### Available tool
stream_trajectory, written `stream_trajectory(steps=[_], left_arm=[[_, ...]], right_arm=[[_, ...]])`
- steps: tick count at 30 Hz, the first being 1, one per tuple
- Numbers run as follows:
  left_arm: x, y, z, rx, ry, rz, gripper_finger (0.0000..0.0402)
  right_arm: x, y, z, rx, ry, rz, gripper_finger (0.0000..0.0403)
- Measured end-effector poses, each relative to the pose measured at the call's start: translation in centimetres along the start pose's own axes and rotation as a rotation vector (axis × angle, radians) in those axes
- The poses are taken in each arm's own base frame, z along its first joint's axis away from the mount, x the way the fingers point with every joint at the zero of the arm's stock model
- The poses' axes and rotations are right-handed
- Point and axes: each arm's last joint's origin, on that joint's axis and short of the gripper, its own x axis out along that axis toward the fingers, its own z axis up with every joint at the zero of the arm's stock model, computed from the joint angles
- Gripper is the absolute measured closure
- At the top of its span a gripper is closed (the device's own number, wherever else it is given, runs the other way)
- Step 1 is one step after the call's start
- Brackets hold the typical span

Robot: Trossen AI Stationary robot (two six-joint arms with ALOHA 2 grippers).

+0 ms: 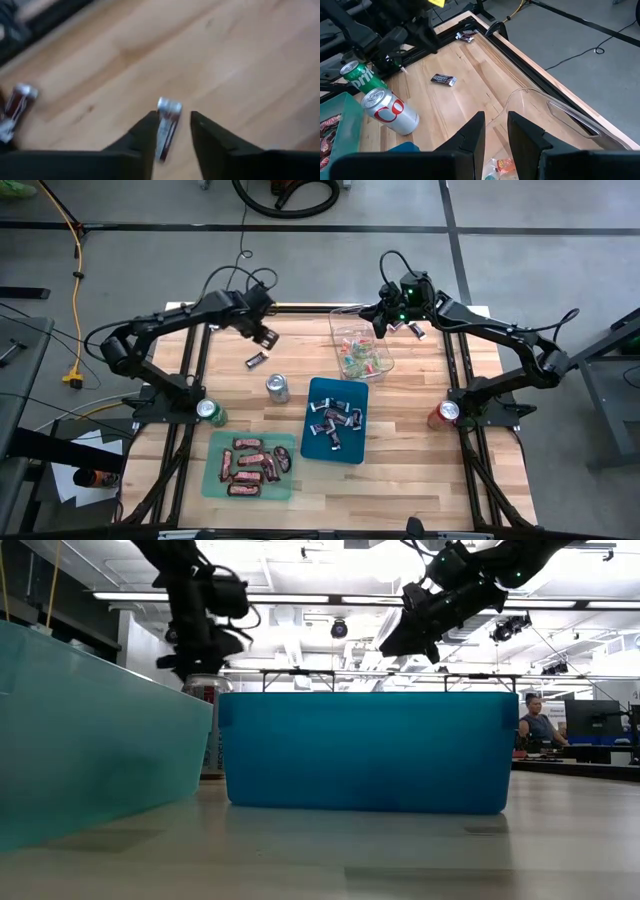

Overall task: Sort candy
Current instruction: Put the brown-white chocolate into the blue bin

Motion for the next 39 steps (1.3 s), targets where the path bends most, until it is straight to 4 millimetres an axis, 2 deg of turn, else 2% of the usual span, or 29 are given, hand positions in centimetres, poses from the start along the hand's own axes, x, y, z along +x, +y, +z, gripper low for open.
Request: stream_trajectory(steps=[6,11,15,22,29,34,39], left_arm=[[1.0,1.3,-1.3,0.019,0.143,-0.065,0.0203],[3.3,1.6,-3.6,0.024,0.239,-0.089,0.0165],[5.3,1.5,-5.1,0.035,0.233,-0.089,0.0161],[7.1,1.5,-5.7,0.043,0.112,-0.037,0.0161],[8.0,1.6,-6.2,0.096,0.150,-0.030,0.0161],[9.5,1.2,-6.3,0.151,0.202,-0.019,0.0161],[10.1,0.6,-6.6,0.157,0.223,0.027,0.0169]], right_arm=[[0.0,0.0,0.0,0.000,-0.001,0.000,0.0327],[0.0,0.0,0.0,0.002,0.000,0.000,0.0327],[0.0,0.0,0.0,0.003,-0.001,0.000,0.0327],[0.0,0.0,0.0,0.040,-0.001,-0.002,0.0327],[0.0,-0.1,0.0,0.069,-0.007,-0.048,0.0327],[0.0,-0.2,0.0,0.073,-0.004,-0.054,0.0327],[0.0,-0.2,-0.1,0.080,0.007,-0.056,0.0327]])
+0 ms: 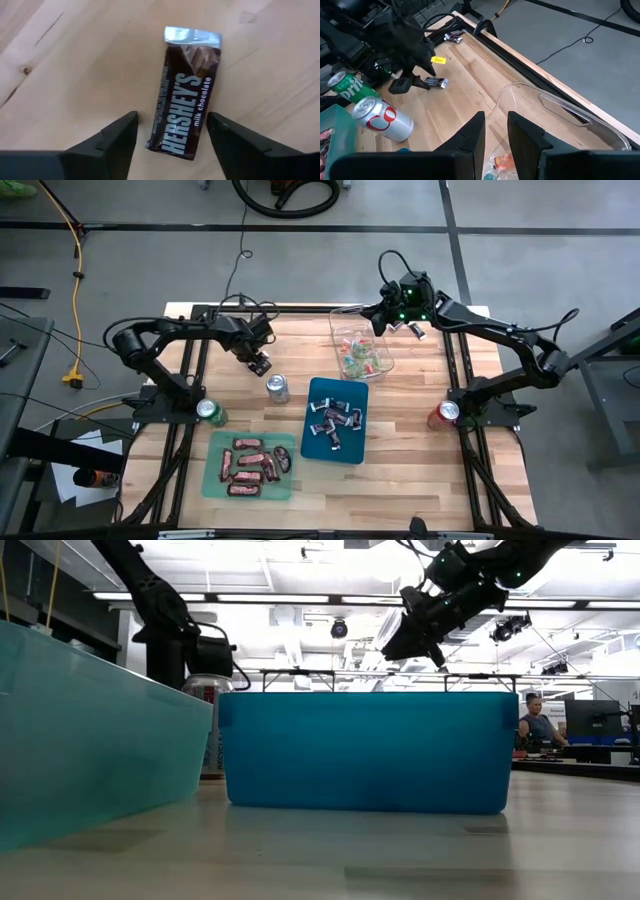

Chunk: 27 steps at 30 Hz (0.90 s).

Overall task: Sort candy
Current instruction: Put the brown-white chocolate into the blue bin

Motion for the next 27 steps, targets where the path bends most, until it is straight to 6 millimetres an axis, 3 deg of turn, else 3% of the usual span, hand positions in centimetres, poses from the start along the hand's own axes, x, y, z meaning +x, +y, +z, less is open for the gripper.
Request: stream_trajectory(steps=[3,7,9,15,21,27], left_arm=[[-0.3,-0.6,-0.1,0.034,-0.030,0.026,0.0219],[-1.4,-1.0,-0.4,0.061,-0.076,0.041,0.0354],[-2.5,-0.9,-0.5,0.055,-0.128,0.043,0.0385],[-7.3,0.0,-1.4,0.029,-0.351,0.003,0.0399],[-12.7,0.3,-2.2,0.083,-0.702,-0.218,0.0401],[-16.4,-1.5,-2.2,0.120,-0.969,-0.542,0.0401]], right_arm=[[0.0,0.0,0.0,0.025,0.000,0.000,0.0327],[0.0,0.0,0.0,0.044,0.001,0.000,0.0327],[0.0,0.0,0.0,0.058,0.001,0.000,0.0327],[0.0,-0.1,0.0,0.115,-0.009,-0.037,0.0327],[0.0,0.0,0.3,0.185,-0.032,-0.015,0.0327],[-1.2,1.3,1.7,0.188,-0.105,0.235,0.0327]])
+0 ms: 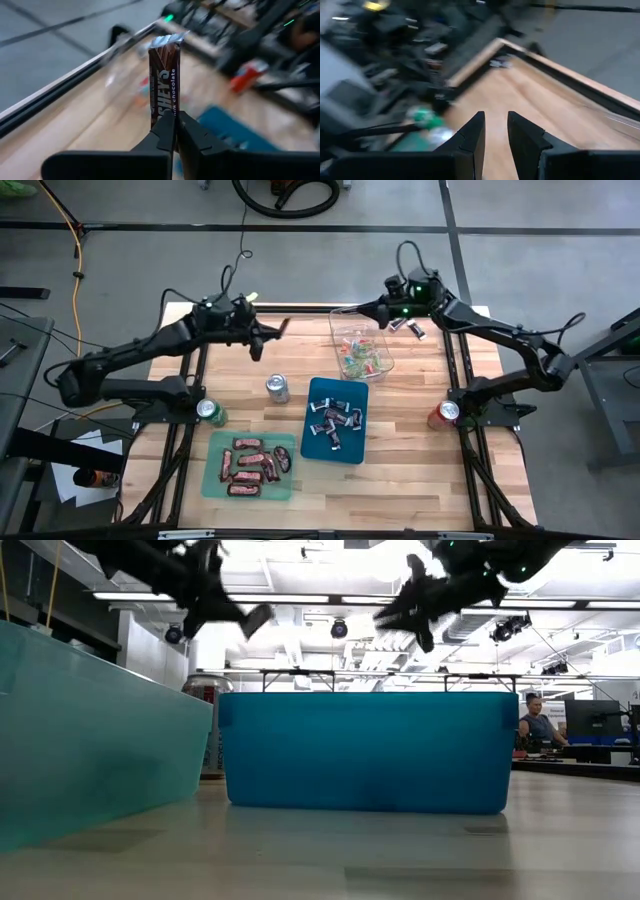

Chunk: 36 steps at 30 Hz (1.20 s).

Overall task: Sort candy
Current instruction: Put the brown-white chocolate into the blue bin

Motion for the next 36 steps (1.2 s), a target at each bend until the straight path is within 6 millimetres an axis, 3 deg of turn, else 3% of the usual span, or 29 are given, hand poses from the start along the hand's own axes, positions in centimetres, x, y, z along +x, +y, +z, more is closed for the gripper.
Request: stream_trajectory(steps=[11,18,23,29,36], left_arm=[[3.5,-7.7,0.1,-0.006,-0.191,-0.294,0.0401],[6.8,-12.4,-2.1,-0.143,-0.234,-0.344,0.0401],[7.6,-15.5,-1.5,-0.119,-0.234,-0.402,0.0401],[7.8,-16.6,-0.6,0.064,-0.164,-0.373,0.0401],[8.6,-16.8,0.8,0.402,0.102,-0.400,0.0401]], right_arm=[[-4.0,5.3,1.0,-0.141,0.013,0.406,0.0327],[-4.4,8.6,-0.3,-0.294,0.041,0.553,0.0327],[-4.1,9.7,-0.9,-0.343,0.051,0.601,0.0327],[-4.1,10.5,-0.8,-0.330,0.033,0.638,0.0327],[-4.5,11.3,0.3,-0.332,-0.095,0.663,0.0327]])
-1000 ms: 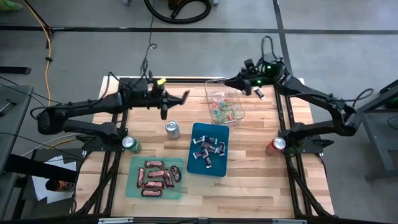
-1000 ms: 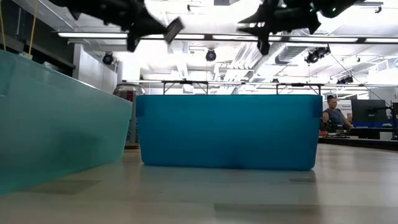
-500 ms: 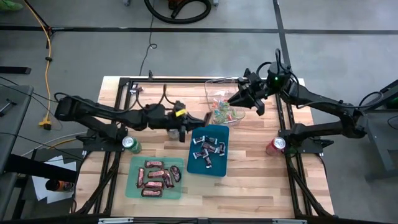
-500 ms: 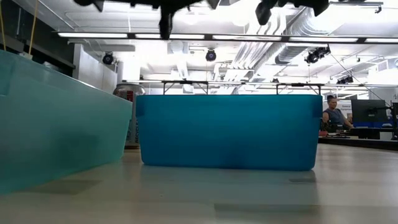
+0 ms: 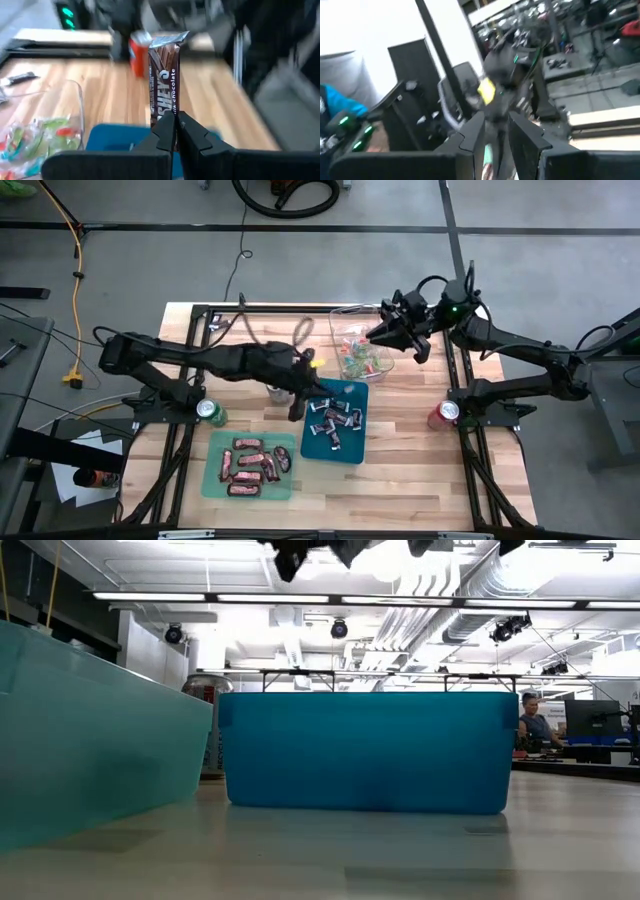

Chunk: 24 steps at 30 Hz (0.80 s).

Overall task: Sort candy
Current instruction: Put the brown-white chocolate into the blue bin

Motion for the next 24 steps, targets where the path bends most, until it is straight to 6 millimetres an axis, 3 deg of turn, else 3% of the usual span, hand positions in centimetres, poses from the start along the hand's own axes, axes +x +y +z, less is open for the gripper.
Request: stream_trajectory(steps=[5,10,16,20,24], left_arm=[[2.5,-0.1,-0.1,0.263,0.188,-0.058,0.0401],[6.4,-0.6,-1.3,0.448,0.273,-0.113,0.0401],[10.9,-1.2,-4.0,0.471,0.311,-0.199,0.0401],[12.6,-1.7,-6.4,0.452,0.395,-0.249,0.0401],[13.8,-2.2,-8.3,0.543,0.445,-0.246,0.0401]], right_arm=[[-0.2,-0.2,0.4,0.002,-0.041,-0.048,0.0327],[-0.3,-0.4,0.4,0.002,-0.049,-0.074,0.0327],[-0.3,-0.5,0.0,0.039,-0.023,-0.088,0.0327],[-0.3,-0.7,-0.4,0.073,0.007,-0.104,0.0327],[-0.3,-0.8,-0.6,0.093,0.025,-0.113,0.0327]])
